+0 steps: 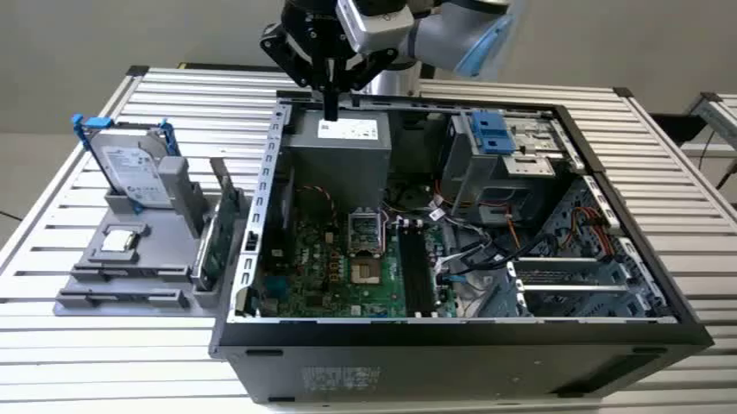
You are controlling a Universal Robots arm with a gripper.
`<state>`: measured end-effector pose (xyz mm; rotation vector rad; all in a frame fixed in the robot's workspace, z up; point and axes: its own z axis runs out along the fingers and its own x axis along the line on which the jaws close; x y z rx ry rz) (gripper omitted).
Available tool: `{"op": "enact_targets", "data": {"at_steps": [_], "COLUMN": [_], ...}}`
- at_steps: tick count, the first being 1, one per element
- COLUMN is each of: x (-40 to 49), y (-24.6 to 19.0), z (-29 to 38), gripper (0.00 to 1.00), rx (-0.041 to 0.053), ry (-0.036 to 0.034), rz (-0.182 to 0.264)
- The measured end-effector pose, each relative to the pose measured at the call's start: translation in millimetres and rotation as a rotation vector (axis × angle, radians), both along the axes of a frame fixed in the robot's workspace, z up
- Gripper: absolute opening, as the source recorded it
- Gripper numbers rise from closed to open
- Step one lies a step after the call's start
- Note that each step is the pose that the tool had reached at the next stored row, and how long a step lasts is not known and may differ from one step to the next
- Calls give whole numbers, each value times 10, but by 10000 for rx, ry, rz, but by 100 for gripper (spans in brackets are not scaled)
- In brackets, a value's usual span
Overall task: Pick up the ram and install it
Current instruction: 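Reach for the ram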
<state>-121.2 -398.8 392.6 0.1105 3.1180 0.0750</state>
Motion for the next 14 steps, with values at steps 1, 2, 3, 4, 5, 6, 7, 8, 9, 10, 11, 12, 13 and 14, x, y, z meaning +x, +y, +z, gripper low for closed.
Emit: {"op": "enact_targets", "data": {"at_steps": [1, 2, 3, 4, 5, 6, 7, 8, 9, 10, 11, 12, 13, 14], "x": [0, 0, 0, 0, 0, 0, 0, 0, 0, -1, -4, -11, -18, -27], "y": [0, 0, 0, 0, 0, 0, 0, 0, 0, 0, 0, 0, 0, 0], "z": [0, 0, 0, 0, 0, 0, 0, 0, 0, 0, 0, 0, 0, 0], "gripper": [0, 0, 0, 0, 0, 0, 0, 0, 0, 0, 0, 0, 0, 0], "rx": [0, 0, 1, 1, 0, 0, 0, 0, 1, 0, 0, 0, 1, 0], "ry": [0, 0, 0, 0, 0, 0, 0, 0, 0, 0, 0, -1, 0, 0], "rz": [0, 0, 0, 0, 1, 1, 0, 0, 0, 1, 0, -1, 0, 1]}}
